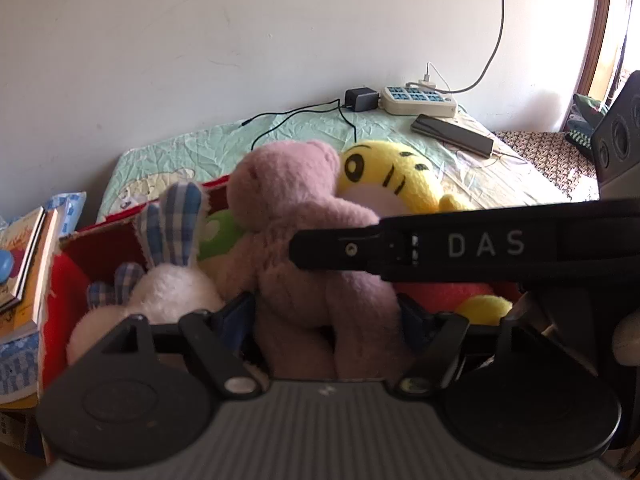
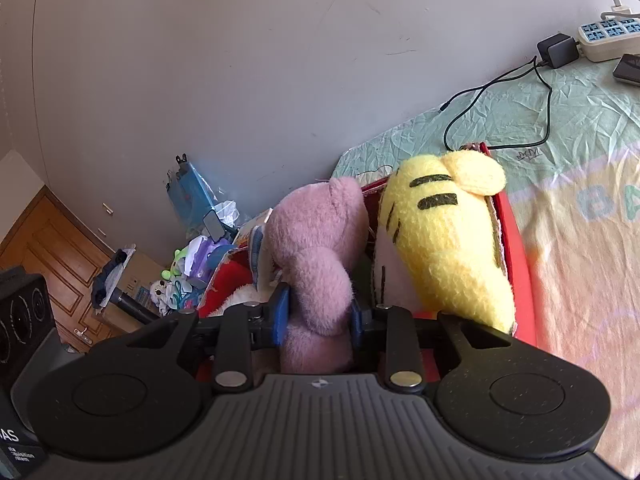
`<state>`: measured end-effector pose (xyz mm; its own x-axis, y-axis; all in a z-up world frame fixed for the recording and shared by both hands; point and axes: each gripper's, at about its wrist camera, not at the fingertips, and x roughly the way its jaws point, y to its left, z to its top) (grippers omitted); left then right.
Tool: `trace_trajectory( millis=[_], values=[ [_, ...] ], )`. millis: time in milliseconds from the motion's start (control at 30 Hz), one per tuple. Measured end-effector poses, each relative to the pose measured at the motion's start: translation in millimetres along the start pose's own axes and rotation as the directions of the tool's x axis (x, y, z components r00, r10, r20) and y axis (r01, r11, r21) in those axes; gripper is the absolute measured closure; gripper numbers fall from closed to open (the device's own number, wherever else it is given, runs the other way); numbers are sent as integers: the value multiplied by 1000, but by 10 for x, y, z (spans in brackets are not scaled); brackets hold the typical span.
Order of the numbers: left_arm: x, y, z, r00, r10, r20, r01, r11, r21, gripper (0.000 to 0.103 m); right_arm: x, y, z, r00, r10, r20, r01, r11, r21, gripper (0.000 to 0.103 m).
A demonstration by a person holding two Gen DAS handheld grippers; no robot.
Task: Organize objects
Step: 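Lower the pink teddy into the red box and open the right gripper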
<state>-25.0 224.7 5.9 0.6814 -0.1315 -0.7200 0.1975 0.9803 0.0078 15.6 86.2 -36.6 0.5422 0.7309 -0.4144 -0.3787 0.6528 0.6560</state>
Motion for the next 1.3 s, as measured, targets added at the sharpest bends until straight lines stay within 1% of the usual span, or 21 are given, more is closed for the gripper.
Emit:
trace_trajectory(
  millis=[133,267,367,433,600,700,733,800,900,1000,1133,1233,1300],
  values=[
    [-12,-12,29,1000,0,-24,0,1000,-3,23,-45,-34,19,1000,17,-6,-17,999,46,72],
    [-11,-55,23,999,13,-44,-13,1000,3,20,-128,3,9,1000,-6,-5,6,998,65,68],
    [-19,-92,9,998,33,-56,-32,999,17,20,-184,56,-12,999,-36,2,36,998,56,62],
    [-36,-98,10,997,38,-61,-37,999,15,19,-221,94,-26,999,-51,8,50,997,54,56],
    [-75,-99,10,995,44,-85,-44,999,-2,18,-321,151,-62,996,-87,35,84,994,72,52],
    [-104,-115,-3,994,52,-94,-53,999,-3,16,-383,187,-90,992,-116,48,112,991,78,42],
    [-111,-122,-7,994,54,-97,-55,998,-3,15,-400,211,-98,990,-134,55,129,989,74,39],
    [-127,-136,-20,993,59,-104,-60,998,-2,14,-440,253,-115,983,-168,74,162,984,73,36],
    [-161,-145,-45,992,70,-106,-71,997,-7,13,-492,266,-132,980,-179,85,171,981,96,36],
    [-205,-125,-39,991,71,-113,-74,997,-21,12,-530,323,-150,970,-226,89,219,972,83,36],
    [-266,-128,-36,989,87,-118,-90,996,-20,12,-603,391,-180,957,-269,105,263,962,72,36],
    [-316,-165,-44,987,109,-115,-112,994,-12,12,-656,428,-204,943,-315,110,310,949,60,36],
    [-360,-184,-46,986,125,-112,-127,992,-12,12,-699,449,-217,928,-352,122,348,936,54,36]
  ],
)
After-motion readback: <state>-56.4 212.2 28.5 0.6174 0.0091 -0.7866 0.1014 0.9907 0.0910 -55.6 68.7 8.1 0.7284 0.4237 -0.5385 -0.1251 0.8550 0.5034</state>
